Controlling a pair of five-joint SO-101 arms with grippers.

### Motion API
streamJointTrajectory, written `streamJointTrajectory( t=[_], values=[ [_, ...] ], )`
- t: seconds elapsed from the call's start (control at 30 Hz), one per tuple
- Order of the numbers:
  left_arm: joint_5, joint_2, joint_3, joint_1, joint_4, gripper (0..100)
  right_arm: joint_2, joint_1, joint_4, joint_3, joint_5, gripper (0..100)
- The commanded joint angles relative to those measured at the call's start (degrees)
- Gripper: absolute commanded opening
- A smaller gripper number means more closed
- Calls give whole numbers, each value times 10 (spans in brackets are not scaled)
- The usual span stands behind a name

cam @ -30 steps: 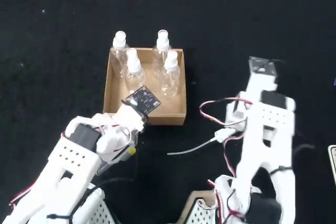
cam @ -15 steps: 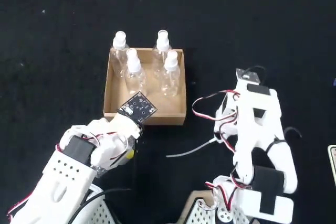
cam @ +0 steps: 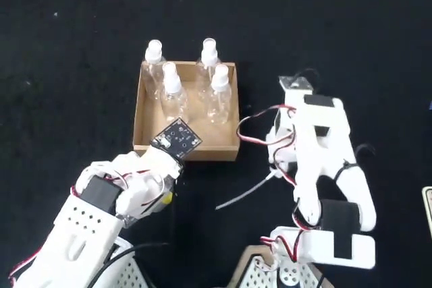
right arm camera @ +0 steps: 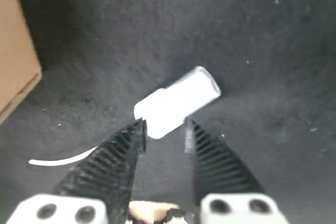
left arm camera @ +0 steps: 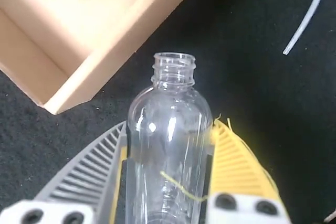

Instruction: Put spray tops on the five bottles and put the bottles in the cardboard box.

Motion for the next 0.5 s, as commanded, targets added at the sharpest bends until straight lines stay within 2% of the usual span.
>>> streamJointTrajectory(
  t=[0.0,0.13,0.23,0.37,0.47],
  values=[
    [2,-11,-2,-9,-4,113,-2,-14,84,-88,3,135],
    [2,-11,-2,-9,-4,113,4,-12,76,-102,-52,136],
    [2,-11,-2,-9,-4,113,4,-20,30,-49,-100,191],
    [2,-11,-1,-9,-4,113,2,-47,-24,34,-109,260],
    [2,-11,-1,-9,-4,113,4,-55,-86,80,-118,261]
  ],
)
